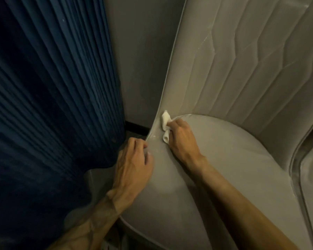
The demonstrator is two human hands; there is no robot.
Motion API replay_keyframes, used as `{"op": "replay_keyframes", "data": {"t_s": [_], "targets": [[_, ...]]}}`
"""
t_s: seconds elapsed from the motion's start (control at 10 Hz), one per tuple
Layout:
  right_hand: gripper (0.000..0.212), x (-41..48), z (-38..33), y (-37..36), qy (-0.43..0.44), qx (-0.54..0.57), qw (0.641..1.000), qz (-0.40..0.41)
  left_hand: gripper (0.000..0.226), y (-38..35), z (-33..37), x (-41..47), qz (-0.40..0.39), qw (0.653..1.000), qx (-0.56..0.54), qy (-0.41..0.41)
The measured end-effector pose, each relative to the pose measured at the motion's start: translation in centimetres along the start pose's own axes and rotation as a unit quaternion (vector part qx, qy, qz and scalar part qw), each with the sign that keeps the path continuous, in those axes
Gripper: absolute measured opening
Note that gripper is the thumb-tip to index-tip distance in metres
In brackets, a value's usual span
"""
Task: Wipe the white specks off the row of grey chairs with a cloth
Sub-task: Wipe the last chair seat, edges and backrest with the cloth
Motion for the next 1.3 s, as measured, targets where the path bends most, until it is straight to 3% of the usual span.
{"op": "replay_keyframes", "data": {"t_s": [0.1, 0.2, 0.4, 0.5, 0.6, 0.7, 0.8, 0.9, 1.0, 1.1, 1.2, 1.3], "targets": [[0.029, -3.0, -3.5, -3.2, 0.014, 0.050, 0.999, -0.011, 0.013, 0.8, -0.8, -1.1, -0.016, 1.000, 0.019, 0.009], [0.031, -4.5, -6.9, -4.4, 0.108, 0.107, 0.985, -0.079, 0.010, 1.5, -2.1, -2.6, -0.009, 0.998, 0.000, 0.065], [0.022, -2.4, -1.8, -0.3, -0.075, 0.108, 0.986, 0.103, 0.011, 1.9, -2.8, -2.8, -0.006, 0.998, 0.031, 0.047], [0.027, -3.4, -3.4, -2.3, -0.050, 0.069, 0.994, 0.065, 0.011, 1.3, -2.2, -3.0, -0.005, 0.998, 0.040, 0.054], [0.023, -3.7, -7.3, -4.1, 0.110, 0.121, 0.984, -0.069, 0.007, 0.8, -2.4, -3.4, -0.001, 0.997, 0.026, 0.070], [0.023, -2.8, -6.2, -2.3, 0.099, 0.168, 0.980, -0.041, 0.009, 0.7, -2.7, -3.6, -0.004, 0.998, 0.022, 0.067], [0.018, -2.1, -1.9, -0.4, -0.003, 0.080, 0.994, 0.081, 0.014, 0.5, -3.2, -3.7, -0.019, 0.997, 0.017, 0.078], [0.020, -2.6, -1.7, -1.9, 0.003, -0.017, 0.999, 0.039, 0.011, 0.5, -3.7, -3.8, -0.027, 0.994, -0.006, 0.103], [0.016, -5.0, -6.7, -5.2, 0.140, 0.070, 0.987, -0.024, 0.006, 1.0, -4.8, -4.1, -0.021, 0.993, 0.003, 0.115], [0.021, -6.3, -8.6, -5.8, 0.260, 0.042, 0.954, -0.143, 0.014, 2.2, -6.3, -5.1, -0.041, 0.991, 0.032, 0.122], [0.033, -3.4, -5.5, -3.8, 0.139, 0.020, 0.988, -0.058, 0.030, 3.2, -7.5, -5.7, -0.064, 0.990, 0.082, 0.100], [0.031, -3.7, -5.5, -3.9, 0.075, -0.003, 0.995, -0.065, 0.033, 4.2, -8.0, -5.0, -0.045, 0.991, 0.075, 0.099]]}}
Point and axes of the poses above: each hand's wrist, its own x-axis towards the middle knuckle, its own y-axis out of the back of the hand, z = x × y, the point moved 2 cm from there along x, towards the middle knuckle, and after that the axes turned 5 degrees about x, right-handed, at the moved point
